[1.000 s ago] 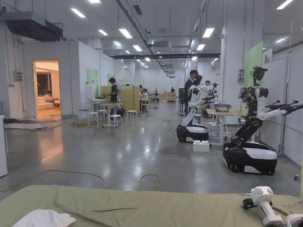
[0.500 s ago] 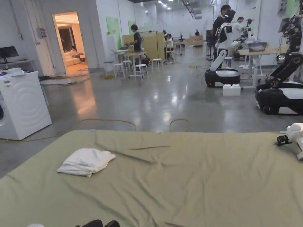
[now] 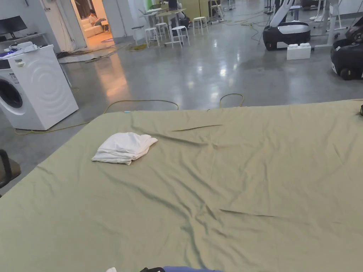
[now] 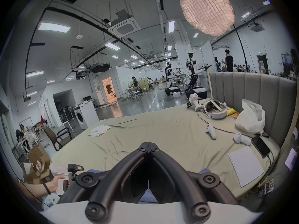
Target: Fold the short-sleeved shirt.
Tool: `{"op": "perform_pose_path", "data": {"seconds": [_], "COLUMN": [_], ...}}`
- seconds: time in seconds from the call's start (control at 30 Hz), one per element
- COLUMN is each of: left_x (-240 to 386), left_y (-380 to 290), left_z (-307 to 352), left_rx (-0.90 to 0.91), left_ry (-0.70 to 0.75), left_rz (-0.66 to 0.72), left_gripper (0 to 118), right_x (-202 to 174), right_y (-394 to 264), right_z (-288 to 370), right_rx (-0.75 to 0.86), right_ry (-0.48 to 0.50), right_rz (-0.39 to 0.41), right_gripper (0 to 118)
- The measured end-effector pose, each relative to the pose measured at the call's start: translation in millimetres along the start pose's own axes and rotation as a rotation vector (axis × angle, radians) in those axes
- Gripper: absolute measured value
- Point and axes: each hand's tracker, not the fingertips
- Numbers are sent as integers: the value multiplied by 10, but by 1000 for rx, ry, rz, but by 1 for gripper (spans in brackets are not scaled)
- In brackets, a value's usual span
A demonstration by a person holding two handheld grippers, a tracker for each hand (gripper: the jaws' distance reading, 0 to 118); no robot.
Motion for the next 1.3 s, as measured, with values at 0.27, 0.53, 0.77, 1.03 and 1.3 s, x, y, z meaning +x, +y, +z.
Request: {"op": "perform_pose_path", "data": {"seconds": [0.27, 0.53, 0.77, 1.03, 1.3], "left_x": [286, 366, 111, 194, 424], "left_y": [-308, -295, -177, -225, 260], "left_z": [-290, -321, -310, -148, 746], "left_rx": [-29, -120, -76, 18, 188], "left_ry": [-143, -211, 75, -60, 27], "left_rz": [-16, 37, -5, 67, -84], "left_gripper": [118, 117, 13, 13, 13], "right_x": [10, -4, 28, -18, -94], "right_y": [-40, -67, -92, -83, -109], "right_z": [-14, -8, 0, -67, -125], "right_rx": [-36, -56, -82, -127, -147], "right_ry": [-41, -52, -67, -69, -82], "right_rz": [-10, -17, -14, -12, 71], "right_gripper": [0, 0, 0, 0, 0]}}
